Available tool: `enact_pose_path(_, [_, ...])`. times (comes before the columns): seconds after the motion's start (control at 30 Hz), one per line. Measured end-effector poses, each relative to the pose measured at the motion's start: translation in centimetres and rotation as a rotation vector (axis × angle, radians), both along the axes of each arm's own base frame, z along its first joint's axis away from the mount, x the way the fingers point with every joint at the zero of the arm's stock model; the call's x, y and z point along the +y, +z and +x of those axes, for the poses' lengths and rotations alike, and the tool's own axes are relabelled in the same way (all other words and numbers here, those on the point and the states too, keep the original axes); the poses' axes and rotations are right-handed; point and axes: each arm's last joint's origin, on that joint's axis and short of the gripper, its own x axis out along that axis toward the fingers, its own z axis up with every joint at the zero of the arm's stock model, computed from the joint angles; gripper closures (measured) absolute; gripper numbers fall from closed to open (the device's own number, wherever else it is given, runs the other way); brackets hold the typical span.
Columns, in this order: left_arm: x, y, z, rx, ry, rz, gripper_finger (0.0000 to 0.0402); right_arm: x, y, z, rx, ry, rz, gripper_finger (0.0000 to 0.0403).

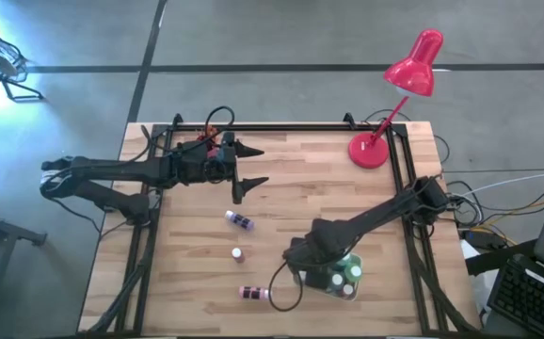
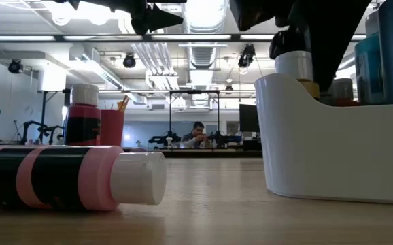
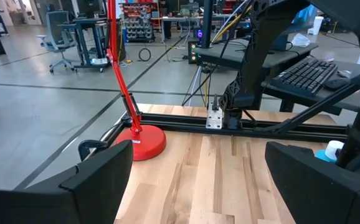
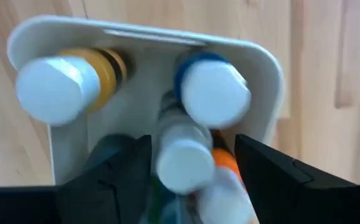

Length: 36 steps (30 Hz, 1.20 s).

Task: Pick & Place Paint Supplies
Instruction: Put the purple paint bottle into the white bin

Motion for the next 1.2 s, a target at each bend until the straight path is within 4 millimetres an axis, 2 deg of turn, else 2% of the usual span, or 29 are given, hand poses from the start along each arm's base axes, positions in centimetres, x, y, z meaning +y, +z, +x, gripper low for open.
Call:
enact_pose_path(0.17, [0.0,0.0,0.0,0.000,0.000,0.000,0.0032,-0.1,2.0,-0.2,0.014,0.001,-0.007,0.0181])
enact_pose_path(0.4, [0.0,-0.4,0.0,0.034,0.001,-0.024,0.0032,-0.5,6.2,-0.4,-0.017,0.000,-0.092,0.0201])
enact_pose_path(0.53, [-0.1,-1.5,-0.3,0.156,0.000,-0.044,0.0032,-1.1,8.4,-1.2,-0.011,-0.040,-0.196,0.0212])
enact_pose_path(0.77, [-0.2,-4.2,-1.5,0.452,0.029,-0.161,0.0032,-2.0,11.5,-1.9,-0.150,-0.055,-0.255,0.0233])
enact_pose_path(1.07, [-0.7,-6.4,-3.4,0.736,0.044,-0.221,0.0032,-3.7,13.2,-2.7,-0.199,-0.034,-0.294,0.0257])
enact_pose_path(1.2, [-0.8,-7.3,-4.3,0.893,0.015,-0.159,0.0032,-4.6,13.2,-2.5,-0.191,-0.019,-0.306,0.0266])
